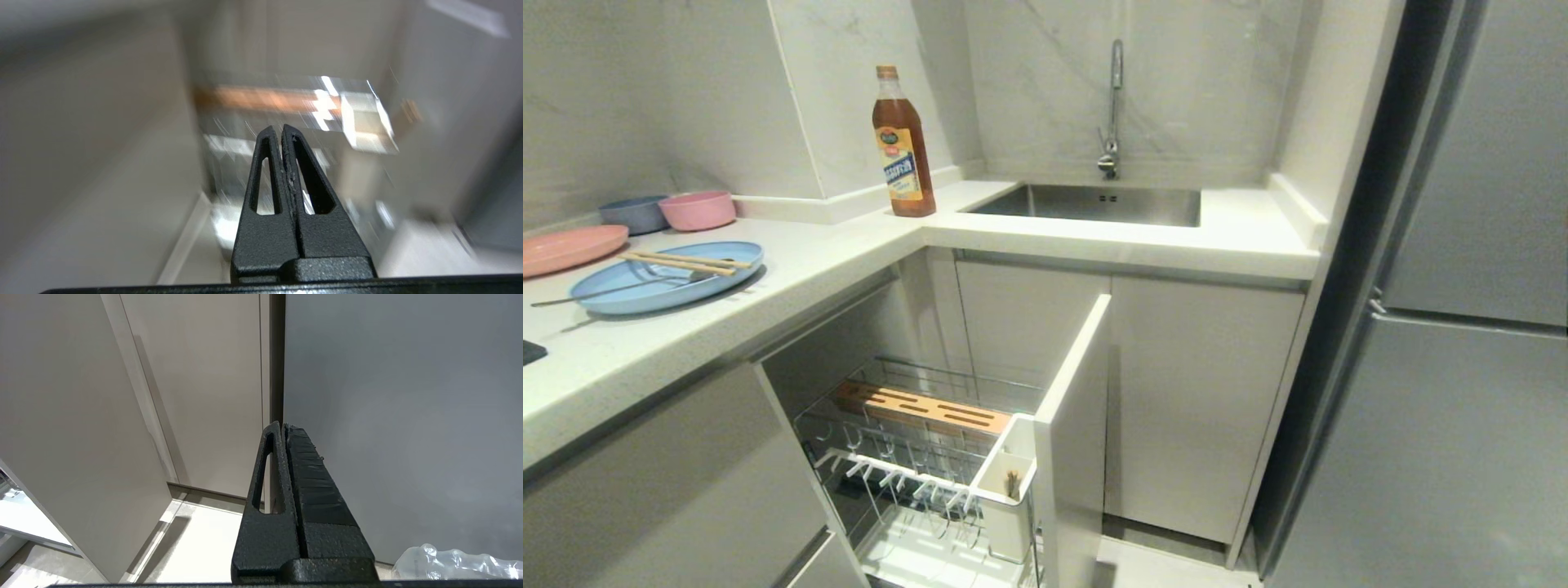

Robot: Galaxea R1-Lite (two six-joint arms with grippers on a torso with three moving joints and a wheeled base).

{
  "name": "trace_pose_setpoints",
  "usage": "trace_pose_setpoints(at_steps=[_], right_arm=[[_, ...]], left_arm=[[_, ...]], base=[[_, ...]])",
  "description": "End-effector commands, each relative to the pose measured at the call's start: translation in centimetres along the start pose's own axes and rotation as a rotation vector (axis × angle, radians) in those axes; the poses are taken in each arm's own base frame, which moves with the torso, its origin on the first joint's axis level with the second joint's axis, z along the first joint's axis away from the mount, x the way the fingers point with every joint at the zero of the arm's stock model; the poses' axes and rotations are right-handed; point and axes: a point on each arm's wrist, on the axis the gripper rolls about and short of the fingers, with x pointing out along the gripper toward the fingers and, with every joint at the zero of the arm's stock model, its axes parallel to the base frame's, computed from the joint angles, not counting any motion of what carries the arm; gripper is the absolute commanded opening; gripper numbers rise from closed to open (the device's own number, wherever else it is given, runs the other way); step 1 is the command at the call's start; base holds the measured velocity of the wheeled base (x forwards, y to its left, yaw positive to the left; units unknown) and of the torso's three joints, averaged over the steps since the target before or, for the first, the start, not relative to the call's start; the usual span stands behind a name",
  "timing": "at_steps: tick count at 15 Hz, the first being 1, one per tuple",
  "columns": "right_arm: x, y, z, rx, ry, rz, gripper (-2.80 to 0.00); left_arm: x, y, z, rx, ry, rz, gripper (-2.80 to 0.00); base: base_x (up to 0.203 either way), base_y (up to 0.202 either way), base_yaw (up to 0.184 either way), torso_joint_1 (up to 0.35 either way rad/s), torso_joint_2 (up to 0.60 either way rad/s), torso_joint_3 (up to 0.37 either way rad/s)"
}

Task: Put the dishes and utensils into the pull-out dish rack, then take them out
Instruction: Pick up the chopsticks and place it in the cupboard

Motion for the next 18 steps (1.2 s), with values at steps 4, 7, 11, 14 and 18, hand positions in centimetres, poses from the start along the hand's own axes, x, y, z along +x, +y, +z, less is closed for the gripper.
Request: trace_pose_setpoints(at_steps=[4,7,11,14,18], right_arm=[[0.01,0.00,0.00,0.000,0.001,0.000,-2.80],[0.01,0.00,0.00,0.000,0.001,0.000,-2.80],[0.01,0.00,0.00,0.000,0.001,0.000,-2.80],[0.01,0.00,0.00,0.000,0.001,0.000,-2.80],[0.01,0.00,0.00,0.000,0.001,0.000,-2.80]], left_arm=[[-0.09,-0.09,-0.55,-0.042,0.063,-0.029,-2.80],[-0.02,-0.07,-0.50,-0.060,0.045,-0.024,-2.80],[0.01,-0.08,-0.44,-0.060,0.035,-0.023,-2.80],[0.01,-0.08,-0.44,-0.060,0.035,-0.023,-2.80],[0.01,-0.07,-0.44,-0.060,0.035,-0.023,-2.80]], base=[[0.000,0.000,0.000,0.000,0.00,0.000],[0.000,0.000,0.000,0.000,0.00,0.000],[0.000,0.000,0.000,0.000,0.00,0.000],[0.000,0.000,0.000,0.000,0.00,0.000],[0.000,0.000,0.000,0.000,0.00,0.000]])
